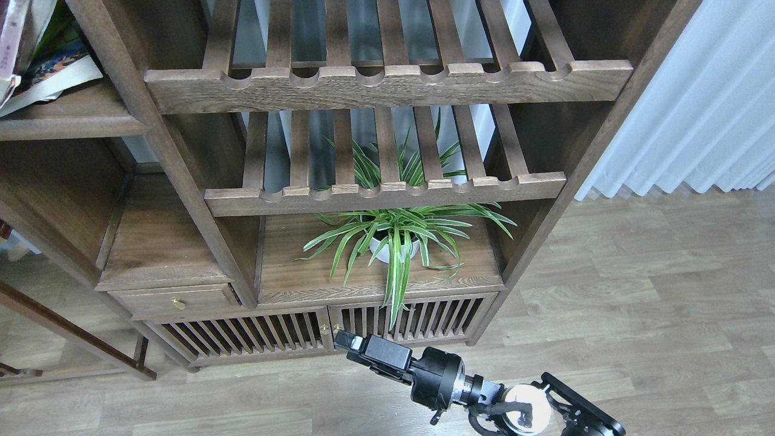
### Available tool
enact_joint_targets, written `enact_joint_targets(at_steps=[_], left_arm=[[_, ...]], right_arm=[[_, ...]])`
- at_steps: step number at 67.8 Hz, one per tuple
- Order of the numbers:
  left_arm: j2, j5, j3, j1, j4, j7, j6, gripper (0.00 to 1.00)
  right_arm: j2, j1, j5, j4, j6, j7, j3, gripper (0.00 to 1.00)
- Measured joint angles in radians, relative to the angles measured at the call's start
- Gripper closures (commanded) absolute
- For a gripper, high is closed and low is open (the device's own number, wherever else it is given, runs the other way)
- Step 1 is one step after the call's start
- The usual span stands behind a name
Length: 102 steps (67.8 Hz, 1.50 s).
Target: Organize books on shelf
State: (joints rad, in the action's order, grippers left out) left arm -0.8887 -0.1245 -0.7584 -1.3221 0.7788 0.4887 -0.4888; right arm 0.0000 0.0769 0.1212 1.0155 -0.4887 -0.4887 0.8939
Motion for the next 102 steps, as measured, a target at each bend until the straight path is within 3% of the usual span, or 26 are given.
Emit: enact_joint_targets(at_steps=[27, 83, 102], left_arm=[[-0.064, 0.005, 0.017, 0.009, 0.192, -0.001, 0.002, 0.0], [-0.305, 0.003, 0.276, 0.01, 0.437, 0.0, 0.0, 0.0], [-0.476, 0.001, 0.451, 0.012, 0.541, 0.0, 0.0, 0.0]], right_arm=[[0.0, 0.0, 0.0, 0.0, 0.0, 0.0, -0.001, 0.01], [0.0, 0.0, 0.001, -0.006, 0.0, 0.0, 0.002, 0.01], [0.0, 0.006, 0.003, -0.019, 0.0, 0.0, 0.002, 0.01]])
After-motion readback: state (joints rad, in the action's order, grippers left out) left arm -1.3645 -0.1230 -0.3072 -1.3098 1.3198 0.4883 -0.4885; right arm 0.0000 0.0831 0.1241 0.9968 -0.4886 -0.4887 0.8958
